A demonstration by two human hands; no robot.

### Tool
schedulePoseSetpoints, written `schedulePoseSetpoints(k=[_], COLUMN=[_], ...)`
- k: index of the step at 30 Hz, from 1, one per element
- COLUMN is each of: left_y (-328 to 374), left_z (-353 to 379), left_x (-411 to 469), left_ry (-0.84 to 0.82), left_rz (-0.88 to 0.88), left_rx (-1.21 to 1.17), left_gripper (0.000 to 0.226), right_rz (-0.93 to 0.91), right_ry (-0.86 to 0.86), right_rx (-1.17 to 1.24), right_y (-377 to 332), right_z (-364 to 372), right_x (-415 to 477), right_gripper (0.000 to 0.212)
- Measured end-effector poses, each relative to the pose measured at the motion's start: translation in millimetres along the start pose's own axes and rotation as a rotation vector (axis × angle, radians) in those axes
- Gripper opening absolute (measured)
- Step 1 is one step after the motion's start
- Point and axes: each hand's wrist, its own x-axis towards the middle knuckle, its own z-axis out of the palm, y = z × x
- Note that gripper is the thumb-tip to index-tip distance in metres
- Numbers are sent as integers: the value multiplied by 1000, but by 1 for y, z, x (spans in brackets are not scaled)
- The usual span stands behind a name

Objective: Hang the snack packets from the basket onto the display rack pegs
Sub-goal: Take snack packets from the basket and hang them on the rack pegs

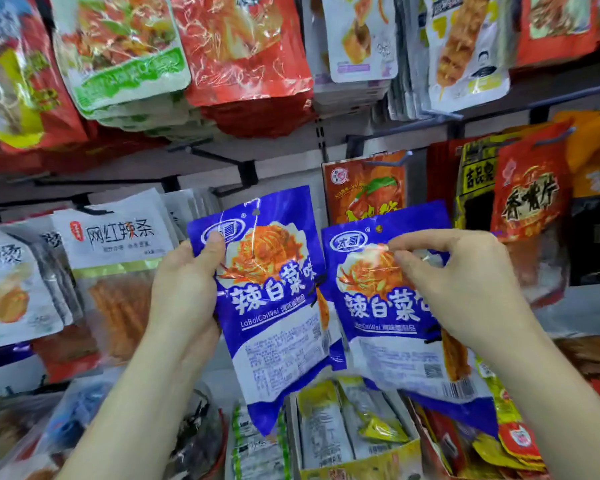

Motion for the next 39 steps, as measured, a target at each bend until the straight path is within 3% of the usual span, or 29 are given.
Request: schedulePoseSetpoints(k=[4, 7, 9, 12, 15, 18, 21, 25, 27, 30, 34, 39], left_y=[-7, -27, -36, -32, -29, -22, -4, 32, 47, 63, 75, 83], left_z=[8, 25, 32, 24, 8, 2, -8, -28, -35, -35, -33, -28], left_x=[-15, -37, -45, -40, -35, -38, -31, -4, 7, 12, 21, 26], left_ry=[56, -46, -112, -236, -326, -415, -315, -105, -148, -267, -168, -150], left_rz=[212, 401, 413, 338, 272, 270, 356, 591, 467, 253, 238, 190], left_rx=[121, 311, 264, 283, 354, 344, 352, 780, 812, 631, 569, 535], left_gripper=[28, 18, 12, 39, 71, 78, 62, 46, 40, 27, 19, 37], right_rz=[-72, -117, -128, -134, -150, -164, -69, -70, -78, -108, -77, -56], right_ry=[-138, -413, -493, -408, -347, -331, -389, -412, -447, -462, -337, -337], right_rx=[44, 273, 358, 378, 310, 293, 473, 591, 624, 597, 609, 580], right_y=[-24, -48, -55, -56, -58, -63, -55, -51, -56, -68, -73, -78], right_z=[14, 28, 38, 53, 65, 61, 47, 35, 34, 37, 49, 61], right_x=[-9, -18, -20, -14, -8, 0, 19, 42, 49, 58, 63, 59], right_gripper=[21, 41, 40, 27, 41, 46, 50, 44, 41, 41, 43, 38])
